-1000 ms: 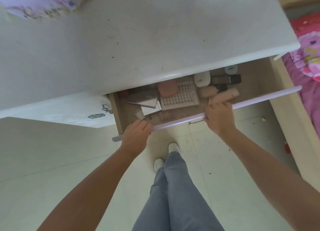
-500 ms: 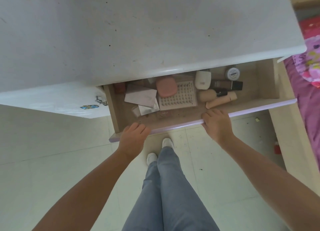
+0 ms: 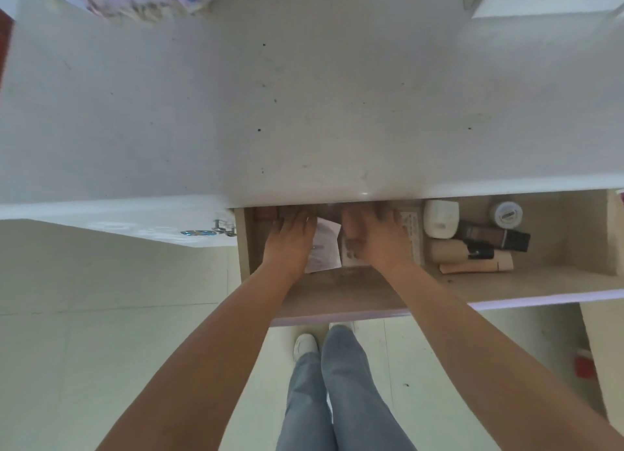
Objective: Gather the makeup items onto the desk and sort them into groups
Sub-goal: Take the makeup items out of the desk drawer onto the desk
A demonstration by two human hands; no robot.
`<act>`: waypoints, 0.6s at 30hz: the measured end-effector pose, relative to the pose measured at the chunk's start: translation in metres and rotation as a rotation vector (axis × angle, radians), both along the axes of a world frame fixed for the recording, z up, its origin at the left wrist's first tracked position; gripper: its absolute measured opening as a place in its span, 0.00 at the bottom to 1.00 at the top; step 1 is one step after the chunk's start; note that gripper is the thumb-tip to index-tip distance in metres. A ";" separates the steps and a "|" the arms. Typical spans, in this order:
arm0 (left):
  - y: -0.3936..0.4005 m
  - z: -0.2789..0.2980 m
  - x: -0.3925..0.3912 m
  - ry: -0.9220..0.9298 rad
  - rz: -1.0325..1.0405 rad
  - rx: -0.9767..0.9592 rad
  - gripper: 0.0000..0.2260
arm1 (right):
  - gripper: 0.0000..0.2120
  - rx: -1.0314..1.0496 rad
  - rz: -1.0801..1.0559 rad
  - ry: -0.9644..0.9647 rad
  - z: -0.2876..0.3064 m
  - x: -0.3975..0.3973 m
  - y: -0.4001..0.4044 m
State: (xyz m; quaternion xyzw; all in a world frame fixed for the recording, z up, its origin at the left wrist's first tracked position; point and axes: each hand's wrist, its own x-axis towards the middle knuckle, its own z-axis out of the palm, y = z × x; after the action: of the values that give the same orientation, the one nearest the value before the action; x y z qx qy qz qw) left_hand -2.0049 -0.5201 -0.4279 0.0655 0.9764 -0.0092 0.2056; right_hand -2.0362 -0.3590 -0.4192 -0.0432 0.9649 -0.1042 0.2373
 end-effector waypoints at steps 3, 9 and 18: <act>-0.003 0.005 -0.003 0.116 -0.086 -0.093 0.28 | 0.35 -0.014 -0.001 0.051 -0.008 0.002 0.003; -0.014 0.023 0.029 -0.044 0.067 0.098 0.28 | 0.30 -0.032 0.073 0.079 0.008 0.021 0.004; -0.124 0.104 0.061 0.574 0.360 0.293 0.21 | 0.28 -0.487 0.418 0.395 0.109 0.012 -0.104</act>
State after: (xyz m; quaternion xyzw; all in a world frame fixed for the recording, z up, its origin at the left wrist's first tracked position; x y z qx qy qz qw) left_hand -1.9437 -0.6437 -0.3243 -0.0841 0.9812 0.1488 -0.0902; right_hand -2.0237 -0.4634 -0.3105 -0.3135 0.9093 -0.2698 0.0453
